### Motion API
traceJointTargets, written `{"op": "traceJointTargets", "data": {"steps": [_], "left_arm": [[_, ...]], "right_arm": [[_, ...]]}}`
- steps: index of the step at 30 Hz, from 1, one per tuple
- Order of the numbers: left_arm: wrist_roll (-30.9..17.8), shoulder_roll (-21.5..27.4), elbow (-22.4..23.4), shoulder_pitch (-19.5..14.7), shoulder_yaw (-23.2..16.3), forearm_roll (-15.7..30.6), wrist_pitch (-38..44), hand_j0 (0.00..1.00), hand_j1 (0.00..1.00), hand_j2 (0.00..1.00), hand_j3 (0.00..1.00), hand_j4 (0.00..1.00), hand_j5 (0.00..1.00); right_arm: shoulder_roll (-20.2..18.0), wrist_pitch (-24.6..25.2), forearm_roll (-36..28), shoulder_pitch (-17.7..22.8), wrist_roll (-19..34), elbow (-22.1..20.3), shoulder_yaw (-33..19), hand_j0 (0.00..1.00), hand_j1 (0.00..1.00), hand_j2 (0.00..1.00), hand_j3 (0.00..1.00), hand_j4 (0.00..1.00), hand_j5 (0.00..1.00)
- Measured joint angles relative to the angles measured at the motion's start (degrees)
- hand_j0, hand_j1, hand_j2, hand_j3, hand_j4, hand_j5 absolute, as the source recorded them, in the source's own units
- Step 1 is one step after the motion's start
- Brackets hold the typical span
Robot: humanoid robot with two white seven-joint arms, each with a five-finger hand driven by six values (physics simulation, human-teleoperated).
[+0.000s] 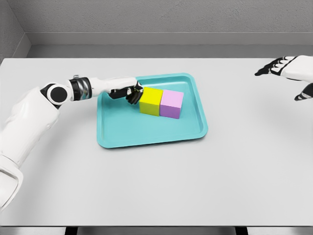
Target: Push two cubes
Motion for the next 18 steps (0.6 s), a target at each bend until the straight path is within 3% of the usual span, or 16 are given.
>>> {"op": "traceJointTargets", "data": {"steps": [8,18], "left_arm": [[0.00,-0.35,0.00,0.00,0.07,-0.01,0.01,0.06,0.06,0.06,0.06,0.06,0.06],[0.00,-0.11,3.46,0.00,1.48,-1.56,0.00,0.06,0.06,0.06,0.06,0.06,0.06]], "right_arm": [[-0.15,0.00,-0.06,0.44,0.00,-0.25,0.24,1.00,1.00,1.00,1.00,1.00,1.00],[-0.15,0.00,-0.05,1.49,0.00,-0.28,0.35,1.00,1.00,1.00,1.00,1.00,1.00]]}}
